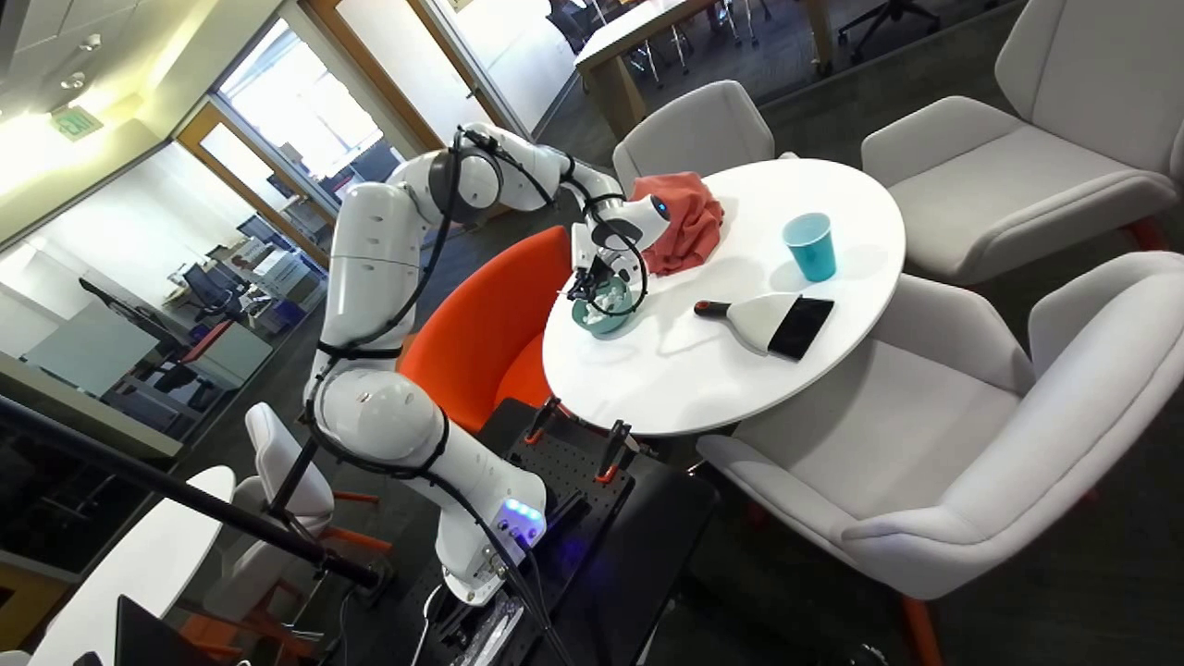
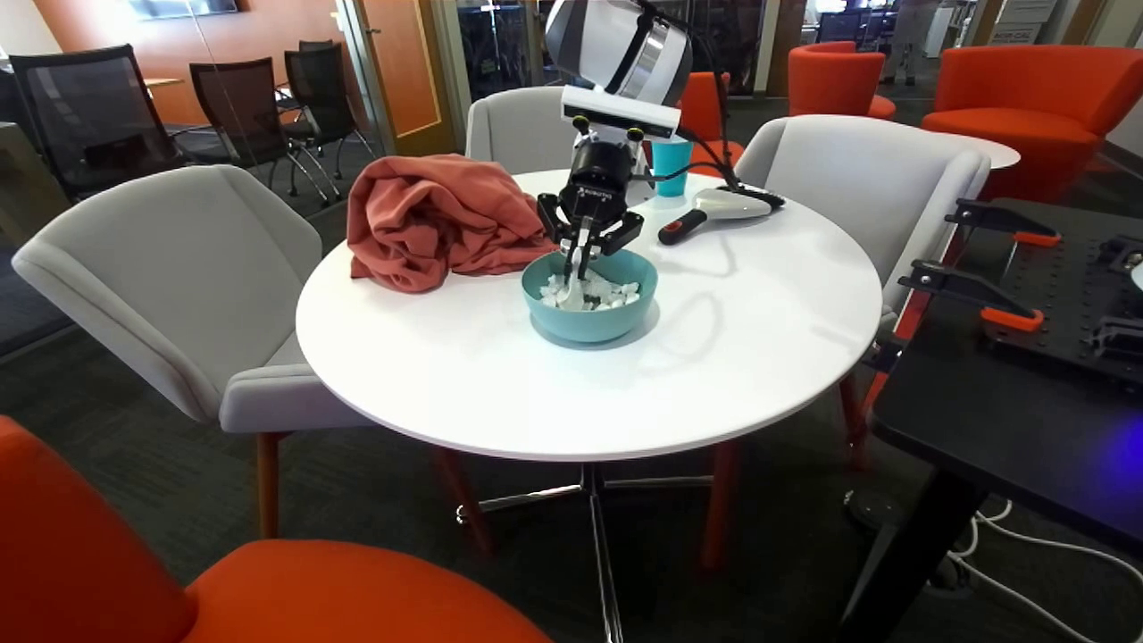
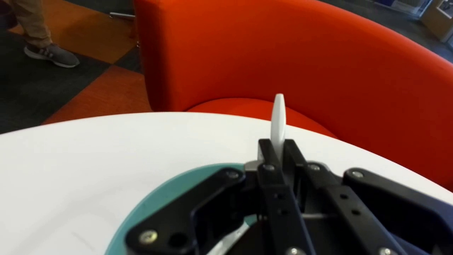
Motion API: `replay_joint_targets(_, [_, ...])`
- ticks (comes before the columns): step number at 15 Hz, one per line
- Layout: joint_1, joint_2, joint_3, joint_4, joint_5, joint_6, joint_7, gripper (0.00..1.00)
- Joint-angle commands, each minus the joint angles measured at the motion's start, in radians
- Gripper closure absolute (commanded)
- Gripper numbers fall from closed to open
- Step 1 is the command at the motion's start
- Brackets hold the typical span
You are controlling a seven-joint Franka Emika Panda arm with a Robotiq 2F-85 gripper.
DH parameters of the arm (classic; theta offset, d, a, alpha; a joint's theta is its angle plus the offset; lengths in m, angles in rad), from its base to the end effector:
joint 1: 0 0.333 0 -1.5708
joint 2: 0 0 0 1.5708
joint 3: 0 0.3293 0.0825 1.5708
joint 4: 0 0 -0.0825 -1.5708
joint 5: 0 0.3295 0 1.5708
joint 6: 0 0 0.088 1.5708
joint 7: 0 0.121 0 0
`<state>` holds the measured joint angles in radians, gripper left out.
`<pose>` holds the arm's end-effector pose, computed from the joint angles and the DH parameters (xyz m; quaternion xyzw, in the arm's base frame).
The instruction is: Get the white spoon and use it to stir the contents of the green bowl
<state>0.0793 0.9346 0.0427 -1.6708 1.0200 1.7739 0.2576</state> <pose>0.5515 0.1523 0.1025 -0.7681 0.3367 0.4254 0.3403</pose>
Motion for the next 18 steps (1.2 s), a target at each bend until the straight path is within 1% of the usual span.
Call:
replay_joint_targets(1, [0.008, 0.002, 0.001, 0.004, -0.035, -0.024, 0.004, 0.97])
replay_joint_targets(6, [0.006, -0.025, -0.014, -0.047, -0.048, 0.001, 0.014, 0.97])
replay_joint_targets(11, [-0.005, -0.055, -0.045, -0.093, -0.042, 0.026, 0.014, 0.97])
replay_joint_targets(15, [-0.008, -0.065, -0.065, -0.099, -0.045, 0.062, -0.003, 0.97])
replay_joint_targets(18, [-0.005, -0.065, -0.066, -0.090, -0.050, 0.083, -0.015, 0.97])
